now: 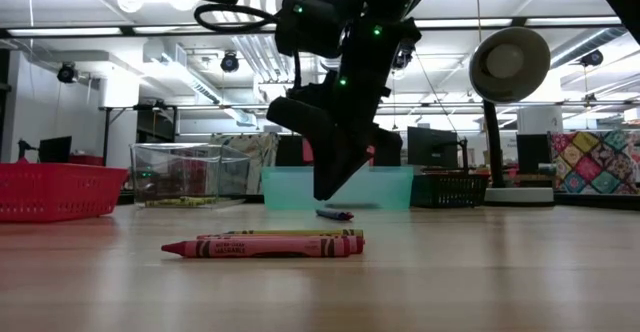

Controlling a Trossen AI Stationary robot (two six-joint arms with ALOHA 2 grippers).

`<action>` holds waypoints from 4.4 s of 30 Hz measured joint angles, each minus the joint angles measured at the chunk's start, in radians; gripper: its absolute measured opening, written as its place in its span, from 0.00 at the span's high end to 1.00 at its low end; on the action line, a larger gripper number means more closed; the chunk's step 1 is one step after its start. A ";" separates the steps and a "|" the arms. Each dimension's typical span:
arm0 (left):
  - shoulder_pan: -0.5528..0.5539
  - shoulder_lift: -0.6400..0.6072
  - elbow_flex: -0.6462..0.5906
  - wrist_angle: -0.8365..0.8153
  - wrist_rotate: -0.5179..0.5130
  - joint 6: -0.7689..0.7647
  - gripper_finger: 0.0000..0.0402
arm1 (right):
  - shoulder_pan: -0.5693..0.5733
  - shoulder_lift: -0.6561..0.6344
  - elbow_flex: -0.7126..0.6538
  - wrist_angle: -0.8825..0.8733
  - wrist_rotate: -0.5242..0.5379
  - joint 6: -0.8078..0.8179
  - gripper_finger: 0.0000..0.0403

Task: Sort crayons
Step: Put the blue crayon into the black bin

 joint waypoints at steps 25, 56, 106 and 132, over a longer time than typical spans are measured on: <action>0.000 0.002 0.000 -0.009 -0.001 -0.004 1.00 | -0.002 0.040 0.001 0.011 0.063 0.007 0.98; 0.000 0.002 0.000 -0.013 0.000 -0.022 1.00 | -0.019 0.079 0.091 -0.059 -0.044 0.010 0.66; 0.000 -0.007 0.153 -0.051 0.000 -0.019 1.00 | -0.408 -0.002 0.312 -0.853 0.344 -0.310 0.97; 0.000 -0.007 0.087 -0.167 -0.001 -0.237 1.00 | -0.474 -0.011 0.199 -0.761 0.364 -0.371 0.97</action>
